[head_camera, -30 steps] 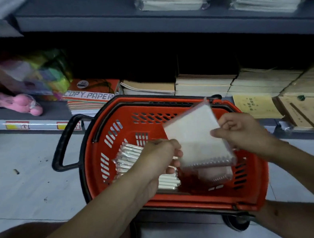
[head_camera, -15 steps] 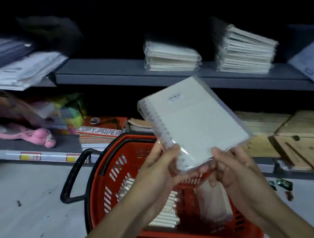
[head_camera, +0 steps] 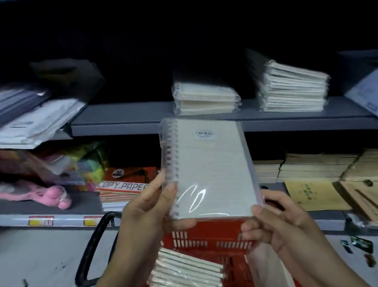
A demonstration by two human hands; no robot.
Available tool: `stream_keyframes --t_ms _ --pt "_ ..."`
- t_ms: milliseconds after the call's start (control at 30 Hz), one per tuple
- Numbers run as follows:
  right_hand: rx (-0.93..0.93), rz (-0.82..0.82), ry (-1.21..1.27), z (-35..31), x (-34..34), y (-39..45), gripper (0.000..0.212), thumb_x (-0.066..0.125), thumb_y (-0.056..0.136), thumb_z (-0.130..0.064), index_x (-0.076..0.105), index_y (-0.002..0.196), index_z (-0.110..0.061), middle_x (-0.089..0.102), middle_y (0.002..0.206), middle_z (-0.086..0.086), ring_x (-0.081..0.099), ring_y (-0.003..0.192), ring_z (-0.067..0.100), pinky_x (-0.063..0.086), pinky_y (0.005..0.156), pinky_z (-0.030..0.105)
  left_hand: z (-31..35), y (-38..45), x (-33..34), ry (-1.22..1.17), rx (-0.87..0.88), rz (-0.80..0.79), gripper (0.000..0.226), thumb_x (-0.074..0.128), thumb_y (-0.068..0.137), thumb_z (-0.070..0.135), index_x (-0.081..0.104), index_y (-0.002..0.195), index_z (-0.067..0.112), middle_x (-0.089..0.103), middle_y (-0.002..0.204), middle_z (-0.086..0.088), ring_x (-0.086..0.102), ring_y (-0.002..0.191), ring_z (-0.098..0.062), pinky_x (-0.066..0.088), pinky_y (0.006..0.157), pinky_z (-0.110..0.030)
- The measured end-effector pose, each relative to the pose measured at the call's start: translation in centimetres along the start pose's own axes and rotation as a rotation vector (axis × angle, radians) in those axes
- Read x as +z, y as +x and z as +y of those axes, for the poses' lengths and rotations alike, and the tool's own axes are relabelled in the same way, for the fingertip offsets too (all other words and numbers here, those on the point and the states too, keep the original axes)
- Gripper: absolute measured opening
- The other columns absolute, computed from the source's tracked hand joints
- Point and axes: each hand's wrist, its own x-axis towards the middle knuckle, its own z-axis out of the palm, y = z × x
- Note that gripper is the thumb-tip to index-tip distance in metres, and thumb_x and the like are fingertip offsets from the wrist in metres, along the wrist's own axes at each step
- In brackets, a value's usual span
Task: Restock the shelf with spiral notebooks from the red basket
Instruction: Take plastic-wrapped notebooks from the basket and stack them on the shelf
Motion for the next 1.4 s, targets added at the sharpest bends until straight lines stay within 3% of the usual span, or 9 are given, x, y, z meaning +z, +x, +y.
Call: stream_keyframes --t_ms 167,333,533,700,867,1000,1133,1267,1400 --pt "-0.059 0.06 0.075 -0.2 0.8 0.0 0.044 0.066 0.075 -0.006 0.06 0.118 0.001 0.067 0.074 0.032 0.067 0.056 0.03 0.059 0.051 0.03 1.9 0.9 -0.6 -0.011 -0.041 -0.229 0.056 0.057 0.092 0.002 0.051 0.141 0.028 0.07 0.127 -0.001 0.071 0.107 -0.03 0.063 0.077 -0.038" --pt "-0.179 0.08 0.142 -1.6 2.2 0.7 0.042 0.064 0.075 -0.002 0.059 0.117 0.001 0.068 0.078 0.034 0.068 0.056 0.031 0.058 0.05 0.03 3.7 2.4 -0.7 -0.112 0.005 -0.269 0.061 0.058 0.088 -0.002 0.053 0.141 0.027 0.067 0.133 -0.001 0.069 0.111 -0.036 0.063 0.076 -0.043" --pt "-0.276 0.075 0.113 -6.3 3.8 5.7 0.024 0.058 0.092 0.003 0.062 0.112 -0.009 0.074 0.082 0.019 0.072 0.065 0.026 0.06 0.058 0.028 5.8 6.7 1.3 -0.163 0.109 -0.122 0.058 0.06 0.088 0.001 0.053 0.142 0.02 0.068 0.13 -0.002 0.07 0.111 -0.028 0.061 0.079 -0.04" --pt "-0.263 0.075 0.146 -9.2 4.8 11.2 0.025 0.057 0.098 0.0 0.059 0.122 -0.008 0.074 0.078 0.011 0.074 0.071 0.022 0.06 0.064 0.026 8.7 11.8 2.8 -0.149 0.103 -0.072 0.059 0.062 0.092 0.0 0.045 0.147 0.014 0.07 0.127 -0.006 0.07 0.111 -0.025 0.061 0.082 -0.039" --pt "-0.206 0.068 0.168 -11.3 5.8 16.3 0.017 0.06 0.097 -0.002 0.058 0.114 -0.002 0.076 0.069 0.008 0.077 0.074 0.021 0.061 0.071 0.028 11.4 16.6 4.7 -0.063 0.107 0.121 0.051 0.068 0.089 -0.002 0.052 0.137 -0.001 0.059 0.13 -0.015 0.076 0.084 -0.017 0.063 0.072 -0.033" --pt "-0.21 0.11 0.021 -11.1 5.8 18.5 0.023 0.062 0.097 -0.005 0.06 0.119 0.003 0.076 0.074 0.011 0.077 0.071 0.023 0.061 0.078 0.033 11.5 18.0 5.1 0.006 0.086 0.225 0.047 0.069 0.088 -0.002 0.054 0.132 0.0 0.055 0.133 -0.013 0.077 0.07 -0.014 0.063 0.079 -0.034" --pt "-0.292 0.122 -0.098 -10.2 4.8 17.6 0.047 0.076 0.087 -0.012 0.054 0.128 -0.006 0.079 0.094 0.011 0.078 0.082 0.028 0.059 0.088 0.039 9.6 16.2 4.4 0.2 0.237 0.264 0.047 0.076 0.085 0.008 0.06 0.129 0.014 0.068 0.117 -0.002 0.078 0.078 -0.017 0.059 0.086 -0.024" --pt "-0.36 0.213 -0.189 -9.5 4.2 18.2 0.029 0.076 0.087 -0.009 0.066 0.113 -0.005 0.078 0.081 0.008 0.075 0.065 0.025 0.061 0.075 0.036 8.5 16.0 4.0 0.342 0.307 0.385 0.028 0.077 0.085 0.014 0.073 0.112 0.018 0.077 0.088 0.004 0.077 0.077 -0.015 0.057 0.079 -0.026" --pt "-0.352 0.308 -0.146 -10.1 4.6 20.0 0.028 0.075 0.088 -0.008 0.068 0.114 -0.003 0.071 0.076 0.012 0.067 0.051 0.017 0.058 0.052 0.025 8.7 18.4 4.6 0.377 0.309 0.404 0.027 0.08 0.083 0.018 0.075 0.11 0.017 0.075 0.093 0.008 0.072 0.075 -0.015 0.06 0.083 -0.029"
